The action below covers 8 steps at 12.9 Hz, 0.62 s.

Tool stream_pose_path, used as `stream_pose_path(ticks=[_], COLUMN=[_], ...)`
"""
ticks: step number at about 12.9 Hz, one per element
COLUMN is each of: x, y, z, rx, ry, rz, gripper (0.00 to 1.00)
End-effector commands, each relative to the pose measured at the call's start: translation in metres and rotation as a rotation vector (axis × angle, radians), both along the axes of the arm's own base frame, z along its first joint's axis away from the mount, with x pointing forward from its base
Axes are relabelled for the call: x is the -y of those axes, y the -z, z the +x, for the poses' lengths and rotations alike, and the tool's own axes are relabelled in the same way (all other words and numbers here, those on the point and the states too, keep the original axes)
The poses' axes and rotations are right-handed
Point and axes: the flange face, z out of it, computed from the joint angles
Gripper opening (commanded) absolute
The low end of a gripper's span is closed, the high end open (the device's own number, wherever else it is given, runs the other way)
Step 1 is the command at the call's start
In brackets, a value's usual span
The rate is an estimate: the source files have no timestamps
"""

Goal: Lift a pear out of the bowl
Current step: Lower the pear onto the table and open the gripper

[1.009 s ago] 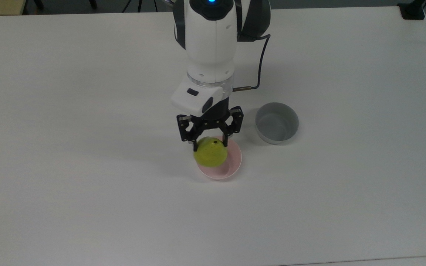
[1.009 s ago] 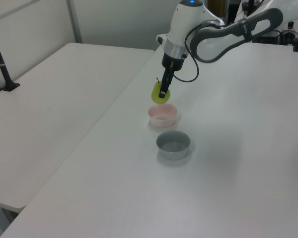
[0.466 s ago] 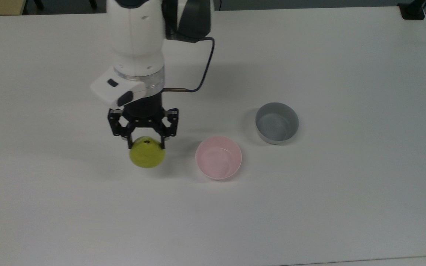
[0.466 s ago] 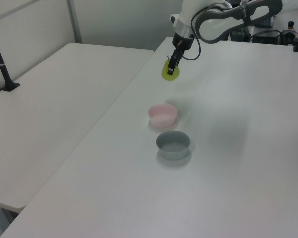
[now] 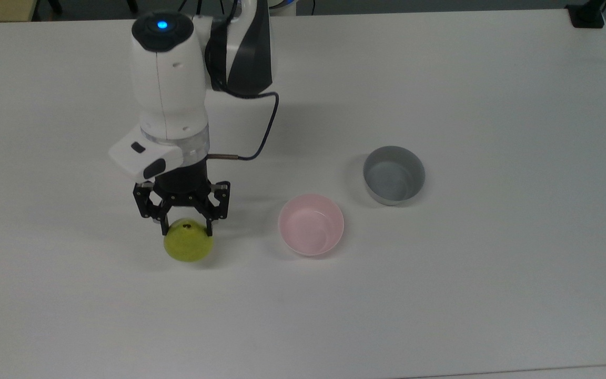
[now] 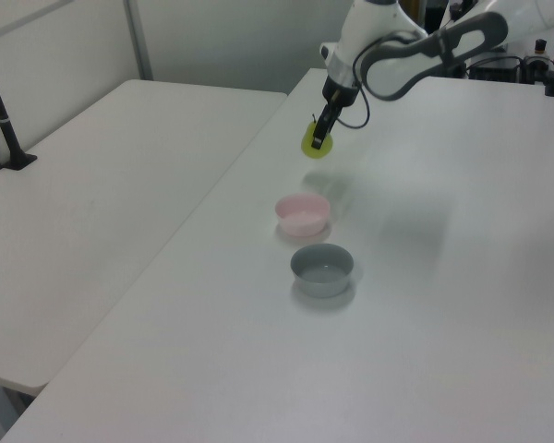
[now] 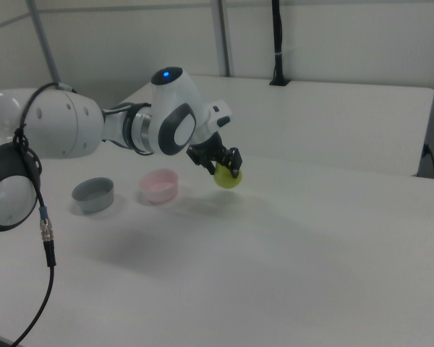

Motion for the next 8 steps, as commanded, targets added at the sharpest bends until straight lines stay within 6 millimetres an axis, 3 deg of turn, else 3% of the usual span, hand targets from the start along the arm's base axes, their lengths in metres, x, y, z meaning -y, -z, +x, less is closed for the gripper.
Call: stream_pose_path(ticks=[1,3,5,6,8], x=[0.000,0.000,-0.001,-0.003,-0.010], y=[0.027,0.039,0.037,0.029,0.012], z=[0.006,0.006,0.006,0.006,0.000], rx=[0.024,0.009,0.011,0.015,-0.002], ry=[-0.029,-0.035,-0.030,-0.030,-0.033], rz=[-0.029,-0.035,-0.031,-0.031,-0.032], gripper=[0.52,0.64,0.94,1.00,1.00])
